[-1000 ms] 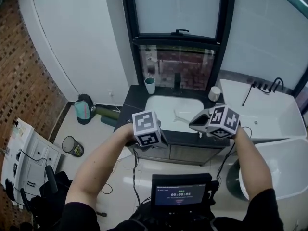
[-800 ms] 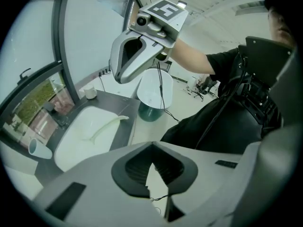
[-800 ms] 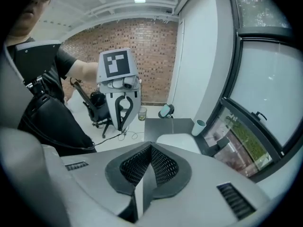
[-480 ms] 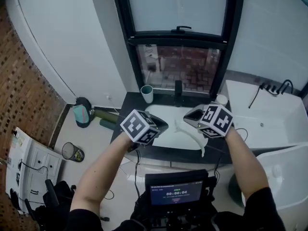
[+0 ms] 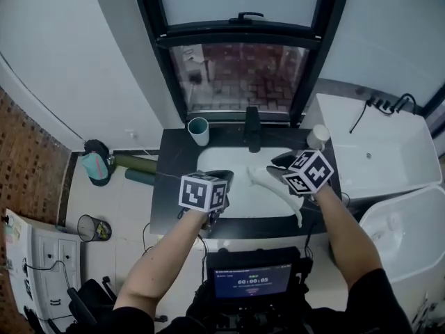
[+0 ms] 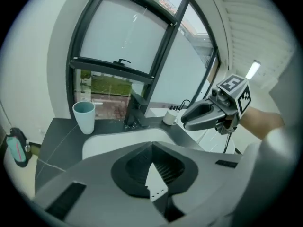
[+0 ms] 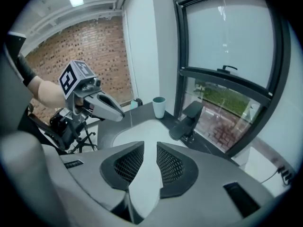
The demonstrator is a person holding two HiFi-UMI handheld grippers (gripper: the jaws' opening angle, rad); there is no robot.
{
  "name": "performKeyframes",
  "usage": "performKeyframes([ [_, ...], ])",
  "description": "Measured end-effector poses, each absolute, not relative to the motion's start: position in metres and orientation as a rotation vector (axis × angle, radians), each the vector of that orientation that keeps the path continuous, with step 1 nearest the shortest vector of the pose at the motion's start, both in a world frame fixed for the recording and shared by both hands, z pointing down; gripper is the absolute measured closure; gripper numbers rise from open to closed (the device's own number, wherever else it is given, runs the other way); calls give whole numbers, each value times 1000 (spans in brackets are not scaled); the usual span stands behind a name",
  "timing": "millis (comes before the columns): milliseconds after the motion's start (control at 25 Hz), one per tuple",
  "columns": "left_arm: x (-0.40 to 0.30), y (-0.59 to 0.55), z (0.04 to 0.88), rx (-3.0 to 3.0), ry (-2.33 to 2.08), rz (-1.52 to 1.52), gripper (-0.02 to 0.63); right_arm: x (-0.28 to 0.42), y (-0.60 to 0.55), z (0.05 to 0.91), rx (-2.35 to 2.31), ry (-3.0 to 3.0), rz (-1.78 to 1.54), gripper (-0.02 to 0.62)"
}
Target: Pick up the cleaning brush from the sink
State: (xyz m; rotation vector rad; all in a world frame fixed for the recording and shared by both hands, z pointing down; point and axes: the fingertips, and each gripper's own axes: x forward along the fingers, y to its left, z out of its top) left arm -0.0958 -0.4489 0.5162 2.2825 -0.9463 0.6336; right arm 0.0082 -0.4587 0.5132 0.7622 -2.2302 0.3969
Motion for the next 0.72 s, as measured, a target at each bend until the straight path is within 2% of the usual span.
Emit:
performKeyframes([
  [200, -98, -476, 578, 2150, -953, 716, 592, 25, -485, 601, 847, -2155, 629, 529],
  [280, -99, -487, 603, 2099, -971, 752, 592, 34, -490, 647, 841, -2093, 730, 443],
  [440, -97, -504, 644, 1981, -1080, 769, 552, 56, -494, 725, 787, -1943, 806, 442],
  [720, -82, -536, 711, 1855, -1106, 821, 546, 78, -514, 802, 731, -1827, 851, 442],
])
